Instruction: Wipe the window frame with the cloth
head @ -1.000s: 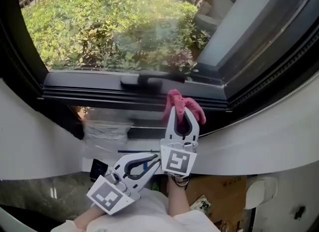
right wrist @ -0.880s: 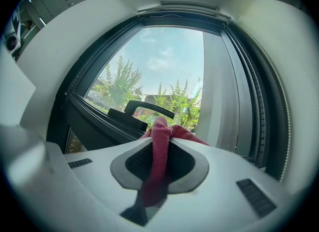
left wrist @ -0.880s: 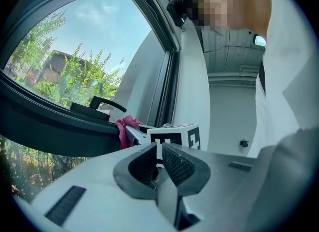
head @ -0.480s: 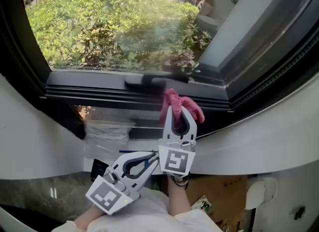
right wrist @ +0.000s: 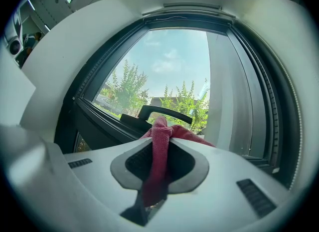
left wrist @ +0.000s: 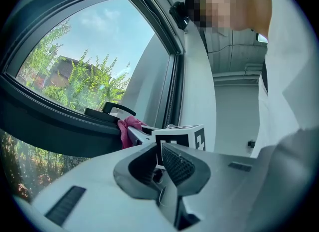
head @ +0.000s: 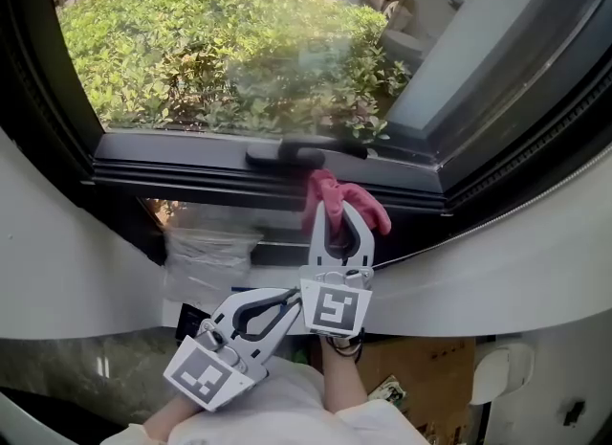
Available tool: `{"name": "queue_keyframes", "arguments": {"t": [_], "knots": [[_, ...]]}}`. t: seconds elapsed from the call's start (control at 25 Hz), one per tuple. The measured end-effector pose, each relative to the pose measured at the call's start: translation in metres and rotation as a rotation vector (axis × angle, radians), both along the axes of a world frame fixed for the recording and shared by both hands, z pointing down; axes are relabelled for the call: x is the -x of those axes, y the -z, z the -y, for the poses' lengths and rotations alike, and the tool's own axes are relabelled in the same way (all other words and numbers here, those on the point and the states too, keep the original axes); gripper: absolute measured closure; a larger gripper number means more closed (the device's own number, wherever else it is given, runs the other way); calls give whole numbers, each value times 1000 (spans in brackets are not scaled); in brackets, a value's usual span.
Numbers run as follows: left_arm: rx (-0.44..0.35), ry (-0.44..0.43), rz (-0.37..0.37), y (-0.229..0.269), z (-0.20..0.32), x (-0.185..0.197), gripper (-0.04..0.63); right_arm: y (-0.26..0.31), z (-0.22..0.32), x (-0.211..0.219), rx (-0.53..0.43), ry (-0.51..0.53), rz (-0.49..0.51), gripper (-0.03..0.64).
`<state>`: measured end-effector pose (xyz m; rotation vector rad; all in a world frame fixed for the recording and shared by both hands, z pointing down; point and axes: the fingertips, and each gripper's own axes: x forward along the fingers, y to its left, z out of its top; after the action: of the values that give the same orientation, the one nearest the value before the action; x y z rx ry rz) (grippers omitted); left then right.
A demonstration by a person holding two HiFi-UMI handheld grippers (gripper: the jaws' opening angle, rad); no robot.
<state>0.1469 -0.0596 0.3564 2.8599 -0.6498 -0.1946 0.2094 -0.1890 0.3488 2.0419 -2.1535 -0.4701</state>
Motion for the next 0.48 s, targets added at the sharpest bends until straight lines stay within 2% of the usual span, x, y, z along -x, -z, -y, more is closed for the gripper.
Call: {"name": "queue_keyframes", "arguments": {"t": [0.48], "knots": [[-4,29,11,-2,1,8,554,0,1,12,-7,31,-2,563]]}}
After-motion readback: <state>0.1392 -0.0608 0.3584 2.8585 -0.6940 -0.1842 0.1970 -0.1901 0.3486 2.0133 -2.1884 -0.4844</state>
